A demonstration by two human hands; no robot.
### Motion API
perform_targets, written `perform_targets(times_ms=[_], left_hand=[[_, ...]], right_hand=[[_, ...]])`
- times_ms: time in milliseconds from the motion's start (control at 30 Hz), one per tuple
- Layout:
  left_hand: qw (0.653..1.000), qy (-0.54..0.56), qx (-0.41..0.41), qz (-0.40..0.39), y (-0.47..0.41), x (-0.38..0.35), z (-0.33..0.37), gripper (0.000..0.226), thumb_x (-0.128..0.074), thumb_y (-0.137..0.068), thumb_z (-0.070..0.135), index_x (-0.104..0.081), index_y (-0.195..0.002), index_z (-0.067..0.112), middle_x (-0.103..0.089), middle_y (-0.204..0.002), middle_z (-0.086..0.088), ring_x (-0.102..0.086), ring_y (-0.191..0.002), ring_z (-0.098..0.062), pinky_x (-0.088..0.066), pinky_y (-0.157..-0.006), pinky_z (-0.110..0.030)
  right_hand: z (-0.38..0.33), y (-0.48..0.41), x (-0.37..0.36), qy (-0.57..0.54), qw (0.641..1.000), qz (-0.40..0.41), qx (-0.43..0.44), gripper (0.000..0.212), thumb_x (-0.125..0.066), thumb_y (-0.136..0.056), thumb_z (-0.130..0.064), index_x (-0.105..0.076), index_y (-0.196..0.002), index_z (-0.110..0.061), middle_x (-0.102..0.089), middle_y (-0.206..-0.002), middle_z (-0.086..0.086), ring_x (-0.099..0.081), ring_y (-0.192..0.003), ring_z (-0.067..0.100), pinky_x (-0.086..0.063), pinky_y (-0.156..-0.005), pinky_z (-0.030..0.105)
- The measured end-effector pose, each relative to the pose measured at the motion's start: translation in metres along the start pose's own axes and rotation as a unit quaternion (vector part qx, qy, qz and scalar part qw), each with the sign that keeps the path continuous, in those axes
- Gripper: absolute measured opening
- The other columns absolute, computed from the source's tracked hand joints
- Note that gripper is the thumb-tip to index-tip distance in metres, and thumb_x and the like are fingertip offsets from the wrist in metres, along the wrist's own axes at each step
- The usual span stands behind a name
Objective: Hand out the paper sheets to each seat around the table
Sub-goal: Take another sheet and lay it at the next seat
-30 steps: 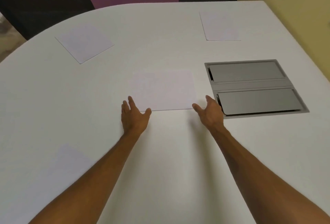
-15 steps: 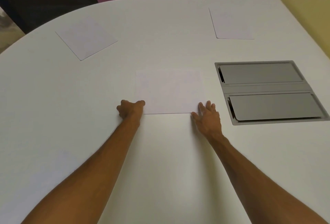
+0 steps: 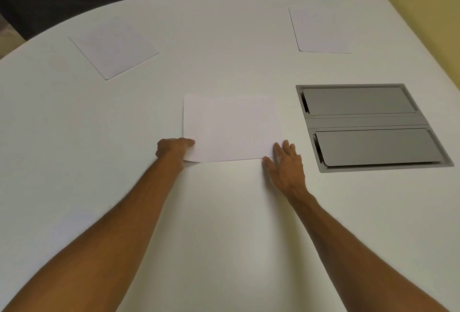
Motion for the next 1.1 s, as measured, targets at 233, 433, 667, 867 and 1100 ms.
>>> perform_targets(times_ms=[233,433,667,867,1100], left_hand=[[0.993,0.052,-0.039,-0.103,0.009,-0.009,-0.007,0.023,-0.07,-0.089,-0.005,-0.068,-0.11,0.003,-0.068,-0.123,-0.013,-0.071,-0.096,-0.029,-0.064,-0.077,-0.044],[0.979,0.13,-0.066,-0.143,0.023,-0.002,-0.021,0.037,-0.06,-0.092,-0.012,-0.062,-0.127,0.001,-0.064,-0.131,-0.012,-0.076,-0.08,-0.022,-0.064,-0.064,-0.032],[0.973,0.136,-0.1,-0.16,0.034,0.01,-0.035,0.023,-0.061,-0.094,-0.007,-0.069,-0.108,0.009,-0.07,-0.122,-0.012,-0.073,-0.097,-0.027,-0.064,-0.064,-0.032],[0.966,0.13,-0.118,-0.189,0.046,0.022,-0.045,0.022,-0.064,-0.094,-0.004,-0.072,-0.104,0.014,-0.074,-0.116,-0.009,-0.075,-0.096,-0.024,-0.063,-0.068,-0.033],[0.961,0.115,-0.141,-0.206,0.071,0.04,-0.055,0.028,-0.064,-0.095,-0.001,-0.068,-0.12,0.009,-0.075,-0.114,-0.006,-0.075,-0.099,-0.022,-0.064,-0.071,-0.035]], right_hand=[[0.002,0.006,0.005,-0.096,0.995,0.002,-0.022,0.068,-0.053,-0.102,-0.04,-0.028,-0.157,-0.01,-0.021,-0.167,0.009,-0.012,-0.156,0.025,-0.01,-0.126,0.042],[0.017,0.009,0.026,-0.29,0.951,0.07,-0.084,0.066,-0.072,-0.091,-0.025,-0.045,-0.149,-0.009,-0.05,-0.151,0.007,-0.047,-0.139,0.021,-0.036,-0.114,0.032],[0.037,0.008,0.026,-0.532,0.822,0.065,-0.194,0.045,-0.077,-0.086,-0.007,-0.062,-0.128,-0.003,-0.071,-0.102,0.011,-0.07,-0.093,0.024,-0.059,-0.085,0.038],[0.042,0.028,0.031,-0.564,0.795,0.065,-0.214,0.03,-0.073,-0.084,0.004,-0.069,-0.113,-0.002,-0.071,-0.084,0.005,-0.068,-0.074,0.016,-0.057,-0.06,0.024],[0.049,0.071,0.035,-0.574,0.787,0.038,-0.224,0.022,-0.076,-0.082,0.001,-0.07,-0.101,-0.009,-0.072,-0.085,0.004,-0.068,-0.074,0.016,-0.059,-0.068,0.029]])
Point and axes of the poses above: each hand's wrist, its own y-axis away from the middle knuckle, its own x-axis out of the back of the hand, z = x × y, the point moved 6 cm from there along -y, towards the middle knuckle
